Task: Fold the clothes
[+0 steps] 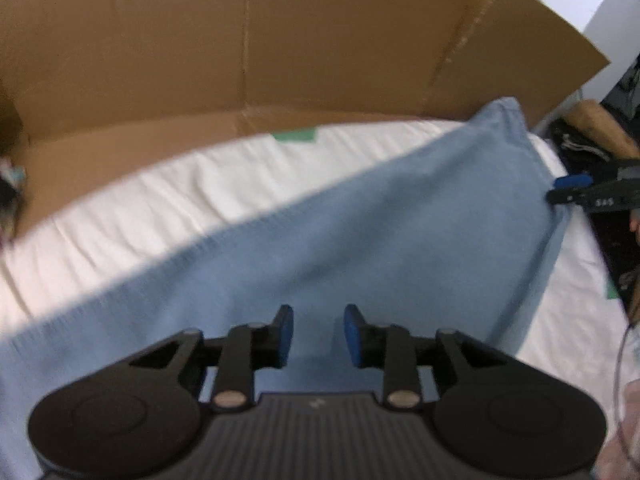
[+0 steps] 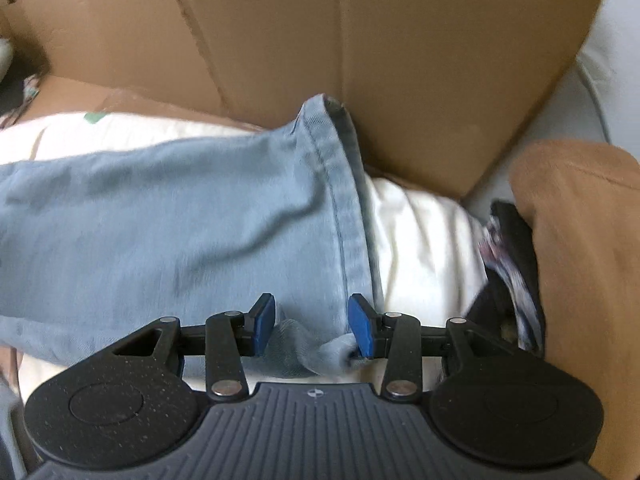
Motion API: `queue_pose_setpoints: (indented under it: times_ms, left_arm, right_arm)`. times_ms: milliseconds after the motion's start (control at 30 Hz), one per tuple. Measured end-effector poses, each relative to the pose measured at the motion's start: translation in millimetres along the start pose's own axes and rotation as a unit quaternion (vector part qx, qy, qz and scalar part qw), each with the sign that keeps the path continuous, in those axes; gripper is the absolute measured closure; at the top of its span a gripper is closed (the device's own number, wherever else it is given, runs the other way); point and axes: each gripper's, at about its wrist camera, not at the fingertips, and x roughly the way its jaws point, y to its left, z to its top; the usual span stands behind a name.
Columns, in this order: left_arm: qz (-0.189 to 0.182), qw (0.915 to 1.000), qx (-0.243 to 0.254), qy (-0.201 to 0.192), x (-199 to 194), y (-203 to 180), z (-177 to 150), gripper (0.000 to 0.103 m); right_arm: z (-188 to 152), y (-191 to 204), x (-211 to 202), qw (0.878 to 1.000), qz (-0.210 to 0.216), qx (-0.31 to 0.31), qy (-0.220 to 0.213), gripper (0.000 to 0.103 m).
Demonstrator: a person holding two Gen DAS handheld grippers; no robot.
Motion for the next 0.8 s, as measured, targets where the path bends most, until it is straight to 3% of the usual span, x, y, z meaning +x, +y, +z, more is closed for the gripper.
queue_pose_setpoints:
  times_ms: [267, 400, 533, 700, 800]
  left_arm:
    - [-0.007, 0.9984, -0.055, 0.008, -10.8, -14.4, -49.9, 0.065]
    - [0.012, 0.9974, -0.070, 0.010, -20.3, -12.3, -62.4, 0.056]
    - [0.025, 0.9968, -0.073, 0.023, -26.3, -10.6, -73.0, 0.055]
    - [0.049, 0.9961, -0.065, 0.035, -33.8, -7.2, -85.3, 0.050]
    - [0.060, 0.9952, -0.065, 0.042, -37.0, -3.2, -93.3, 0.050]
  right_arm:
    - [-21.8, 14.3, -18.0, 1.000, 0.019, 0.016, -0.011, 0.055]
    - [-35.6, 19.0, -30.7, 0.999, 0.030, 0.038, -0.024, 0.055]
    - [-53.6, 21.1, -38.4, 0.995, 0.042, 0.082, -0.040, 0.055]
    - [-65.4, 7.7, -29.2, 0.979, 0.044, 0.189, -0.066, 0.052]
    - [-67.2, -1.4, -20.2, 0.963, 0.055, 0.250, -0.084, 0.042]
